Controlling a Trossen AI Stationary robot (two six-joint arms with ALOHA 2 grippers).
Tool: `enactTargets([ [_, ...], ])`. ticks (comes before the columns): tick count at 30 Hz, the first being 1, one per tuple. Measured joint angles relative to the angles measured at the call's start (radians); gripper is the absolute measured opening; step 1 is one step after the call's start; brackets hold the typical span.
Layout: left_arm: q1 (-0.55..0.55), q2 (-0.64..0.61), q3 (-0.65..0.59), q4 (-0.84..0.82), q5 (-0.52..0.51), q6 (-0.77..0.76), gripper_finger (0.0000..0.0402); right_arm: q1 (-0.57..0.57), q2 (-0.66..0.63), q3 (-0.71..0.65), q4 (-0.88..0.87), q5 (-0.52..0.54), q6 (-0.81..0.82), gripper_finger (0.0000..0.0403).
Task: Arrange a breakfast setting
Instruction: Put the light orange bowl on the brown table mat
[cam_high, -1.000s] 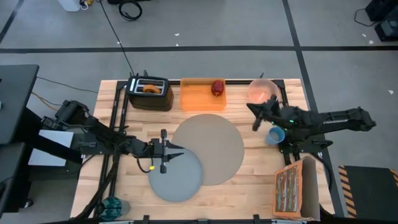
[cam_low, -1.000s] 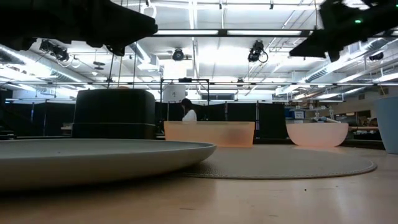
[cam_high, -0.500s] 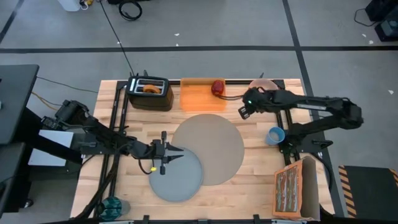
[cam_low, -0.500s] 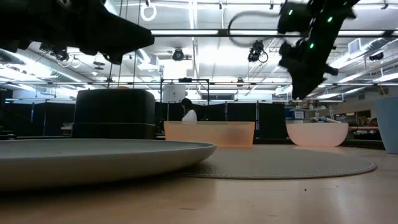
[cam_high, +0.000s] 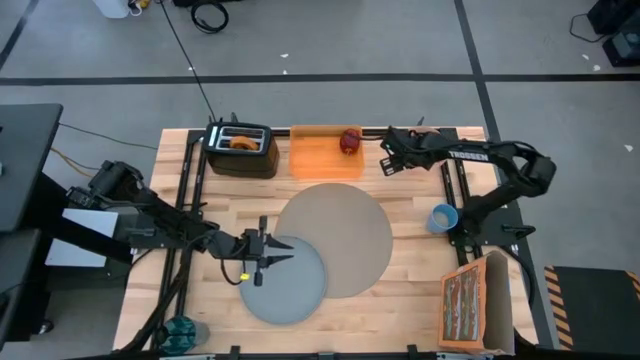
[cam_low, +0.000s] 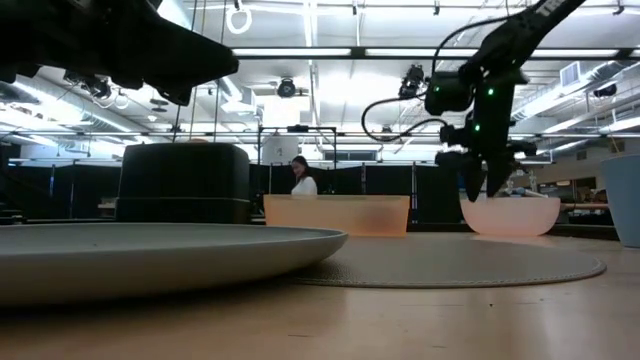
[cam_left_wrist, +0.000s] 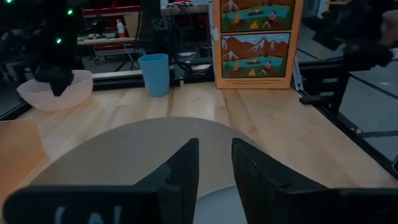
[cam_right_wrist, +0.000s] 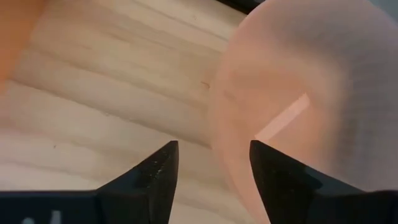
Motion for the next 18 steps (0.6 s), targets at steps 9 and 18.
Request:
enactTargets([
  [9,-0.008,0.0,0.0,0.0,-0.001,0.003,0.0102,-0.06,0.079,-0.001,0.054,-0.001,0.014,0.0154],
  [18,-0.008,0.0,0.0,0.0,-0.001,0.001,0.0102,-0.073,0.063,-0.001,0.063,-0.026,0.012,0.0061],
])
